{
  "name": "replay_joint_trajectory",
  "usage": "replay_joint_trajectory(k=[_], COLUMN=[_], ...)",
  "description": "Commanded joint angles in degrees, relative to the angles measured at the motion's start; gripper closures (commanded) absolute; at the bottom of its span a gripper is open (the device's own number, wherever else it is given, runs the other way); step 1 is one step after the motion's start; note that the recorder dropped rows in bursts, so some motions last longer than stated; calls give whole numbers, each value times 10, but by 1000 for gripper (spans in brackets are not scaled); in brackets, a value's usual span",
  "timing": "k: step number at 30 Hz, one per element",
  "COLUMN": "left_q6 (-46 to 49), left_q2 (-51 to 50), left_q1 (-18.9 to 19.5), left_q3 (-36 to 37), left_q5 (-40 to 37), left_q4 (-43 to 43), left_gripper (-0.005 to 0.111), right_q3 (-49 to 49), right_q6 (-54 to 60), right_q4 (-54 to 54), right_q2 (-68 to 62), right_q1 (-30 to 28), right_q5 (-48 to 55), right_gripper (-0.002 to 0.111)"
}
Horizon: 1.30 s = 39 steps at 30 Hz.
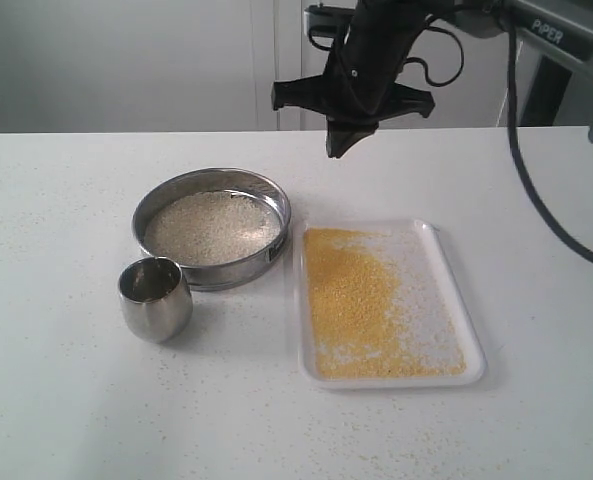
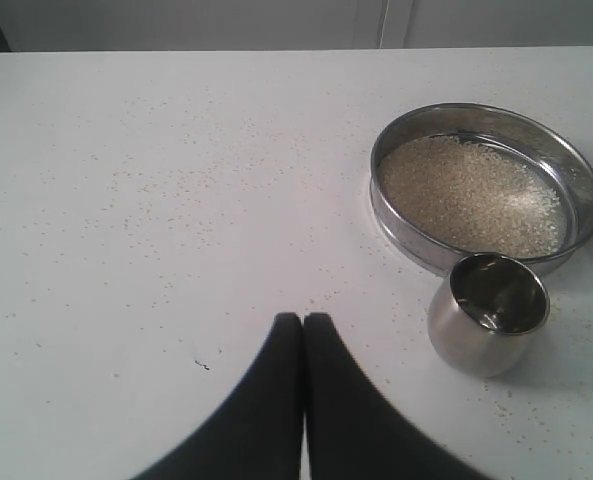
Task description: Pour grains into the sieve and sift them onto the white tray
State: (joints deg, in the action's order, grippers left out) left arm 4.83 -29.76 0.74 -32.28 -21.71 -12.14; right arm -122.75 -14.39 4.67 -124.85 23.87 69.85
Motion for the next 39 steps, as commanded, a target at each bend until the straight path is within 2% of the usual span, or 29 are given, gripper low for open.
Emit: replay_joint_trajectory(k=[1,8,16,19,23,27,35,39], left_q6=[1,1,1,1,1,1,1,1], left_q2=[5,5,5,5,5,5,5,5], left_q1=[1,1,1,1,1,1,1,1], left_q3=[3,3,3,3,3,3,3,3], left_q5=[-1,-1,-1,-1,-1,-1,-1,-1], left_q4=[-2,-2,-2,-2,-2,-2,-2,-2], left_gripper=[107,107,107,107,107,107,107,107], right_q3=[47,138,283,353,438,505,598,635], right_q6=[16,40,94,121,170,172,172,186], right_q4=[2,-3,6,13,11,14,33,34], right_q2=[35,103,231,285,366,436,521,563], right_q1=[-34,-101,-232,-264,-267,-267,-266,-247], right_q5=[1,1,1,-30,-87,-118,-176,-198], right_gripper=[108,108,108,108,108,108,108,108])
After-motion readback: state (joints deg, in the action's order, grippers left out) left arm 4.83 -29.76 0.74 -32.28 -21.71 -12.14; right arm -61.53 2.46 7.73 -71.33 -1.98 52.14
